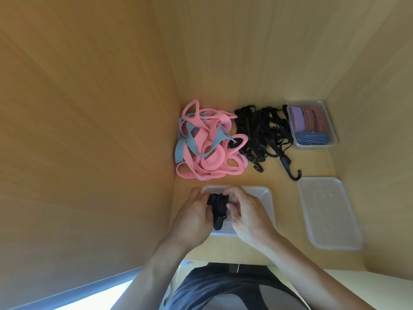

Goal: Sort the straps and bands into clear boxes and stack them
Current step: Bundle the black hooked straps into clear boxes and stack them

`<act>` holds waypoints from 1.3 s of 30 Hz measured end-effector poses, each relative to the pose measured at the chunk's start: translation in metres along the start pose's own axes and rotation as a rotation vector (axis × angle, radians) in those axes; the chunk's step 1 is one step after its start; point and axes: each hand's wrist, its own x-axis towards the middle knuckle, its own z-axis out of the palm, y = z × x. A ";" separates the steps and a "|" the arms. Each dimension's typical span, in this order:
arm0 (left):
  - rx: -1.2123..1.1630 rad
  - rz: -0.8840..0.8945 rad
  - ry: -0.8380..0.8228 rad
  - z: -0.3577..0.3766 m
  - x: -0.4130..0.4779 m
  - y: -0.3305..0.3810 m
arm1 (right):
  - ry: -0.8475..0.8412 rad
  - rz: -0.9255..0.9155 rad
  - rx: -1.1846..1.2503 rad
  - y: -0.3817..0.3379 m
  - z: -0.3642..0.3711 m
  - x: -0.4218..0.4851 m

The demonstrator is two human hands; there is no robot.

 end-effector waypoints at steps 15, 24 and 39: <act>-0.161 0.132 -0.017 0.000 -0.004 -0.004 | -0.040 -0.048 -0.106 -0.005 -0.008 0.017; -0.085 0.071 -0.007 -0.001 -0.005 -0.007 | -0.024 -0.032 -0.195 -0.010 -0.012 0.016; -0.125 -0.131 -0.124 0.003 0.006 -0.018 | -0.142 -0.215 -0.094 0.008 -0.017 0.010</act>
